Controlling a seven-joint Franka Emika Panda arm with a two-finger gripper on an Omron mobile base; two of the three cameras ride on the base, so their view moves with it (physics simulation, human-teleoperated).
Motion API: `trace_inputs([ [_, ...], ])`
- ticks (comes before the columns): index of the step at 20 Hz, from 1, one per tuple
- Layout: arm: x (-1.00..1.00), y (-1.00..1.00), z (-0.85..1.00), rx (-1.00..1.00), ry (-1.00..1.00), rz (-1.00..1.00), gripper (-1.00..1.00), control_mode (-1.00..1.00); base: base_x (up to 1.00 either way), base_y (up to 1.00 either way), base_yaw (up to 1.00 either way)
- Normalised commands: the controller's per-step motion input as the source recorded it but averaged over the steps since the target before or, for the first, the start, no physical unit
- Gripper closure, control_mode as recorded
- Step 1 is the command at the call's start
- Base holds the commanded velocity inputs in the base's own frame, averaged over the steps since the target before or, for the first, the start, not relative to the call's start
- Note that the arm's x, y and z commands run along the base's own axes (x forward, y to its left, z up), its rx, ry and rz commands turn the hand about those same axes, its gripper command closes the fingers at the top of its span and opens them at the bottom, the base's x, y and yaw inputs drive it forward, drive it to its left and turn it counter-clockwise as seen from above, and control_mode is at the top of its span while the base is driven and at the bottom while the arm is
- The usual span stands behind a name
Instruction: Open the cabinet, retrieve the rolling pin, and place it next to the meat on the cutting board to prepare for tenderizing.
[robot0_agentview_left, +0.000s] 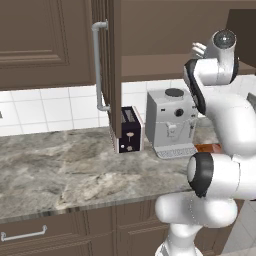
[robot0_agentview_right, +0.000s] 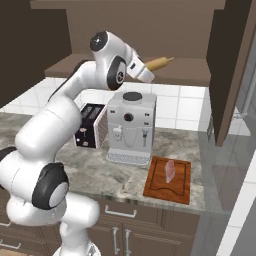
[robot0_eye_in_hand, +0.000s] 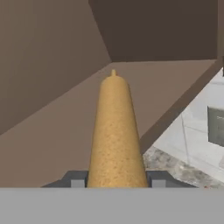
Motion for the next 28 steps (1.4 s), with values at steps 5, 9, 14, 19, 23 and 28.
trace_inputs([
  [5,-0.90,0.12,0.00,0.00,-0.03,-0.23,1.00,-1.00,0.00,0.00,0.00],
  [9,-0.76,0.14,0.00,0.02,0.00,-0.28,1.00,-1.00,0.00,0.00,0.00],
  [14,-0.64,0.10,0.00,0.04,0.02,-0.28,1.00,-1.00,0.00,0.00,0.00],
  [19,-0.46,0.01,-0.21,0.04,0.09,-0.18,1.00,-1.00,0.00,0.00,0.00],
  [23,-0.32,0.00,-0.41,0.02,0.08,-0.07,1.00,-1.00,0.00,0.00,0.00],
  [28,-0.19,0.00,-0.38,0.05,0.08,-0.03,1.00,-1.00,0.00,0.00,0.00],
])
